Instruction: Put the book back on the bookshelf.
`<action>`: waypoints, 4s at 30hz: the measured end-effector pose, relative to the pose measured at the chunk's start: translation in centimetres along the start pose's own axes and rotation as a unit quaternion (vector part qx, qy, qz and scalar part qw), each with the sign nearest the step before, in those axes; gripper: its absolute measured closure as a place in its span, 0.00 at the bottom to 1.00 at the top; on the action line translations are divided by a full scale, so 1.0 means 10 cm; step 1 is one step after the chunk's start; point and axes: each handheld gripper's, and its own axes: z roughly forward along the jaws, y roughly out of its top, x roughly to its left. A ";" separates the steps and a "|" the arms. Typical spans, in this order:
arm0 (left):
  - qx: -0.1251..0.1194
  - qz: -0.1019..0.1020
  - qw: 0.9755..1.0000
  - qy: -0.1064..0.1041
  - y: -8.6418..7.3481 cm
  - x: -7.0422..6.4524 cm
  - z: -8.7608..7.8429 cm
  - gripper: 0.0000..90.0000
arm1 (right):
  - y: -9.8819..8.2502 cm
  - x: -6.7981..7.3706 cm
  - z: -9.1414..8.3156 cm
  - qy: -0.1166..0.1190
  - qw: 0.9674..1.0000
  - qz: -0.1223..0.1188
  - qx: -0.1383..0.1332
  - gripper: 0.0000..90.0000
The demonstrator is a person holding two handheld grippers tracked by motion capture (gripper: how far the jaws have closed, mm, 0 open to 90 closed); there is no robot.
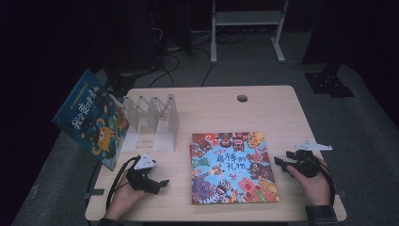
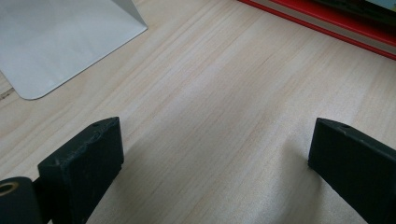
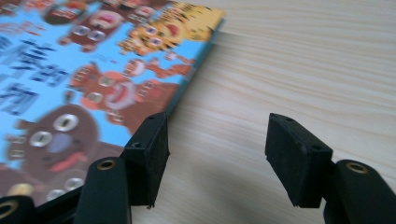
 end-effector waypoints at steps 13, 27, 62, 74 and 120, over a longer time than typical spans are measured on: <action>0.000 0.001 1.000 -0.001 0.00 0.00 0.00 0.03 | 0.06 0.24 0.10 0.040 0.999 -0.020 0.009 0.46; 0.000 0.001 1.000 -0.002 0.00 0.00 0.00 0.03 | 0.05 0.31 0.18 0.072 0.997 -0.022 0.018 0.53; 0.000 0.001 1.000 -0.002 0.00 0.00 0.00 0.03 | 0.20 0.28 0.29 0.058 0.998 -0.025 0.024 0.64; 0.000 0.001 1.000 -0.002 0.00 0.00 0.00 0.03 | 0.28 0.29 0.37 0.062 0.997 -0.031 0.026 0.65; 0.001 0.001 1.000 -0.002 0.00 0.00 0.00 0.03 | 0.55 0.34 0.65 0.071 0.996 -0.047 0.037 0.66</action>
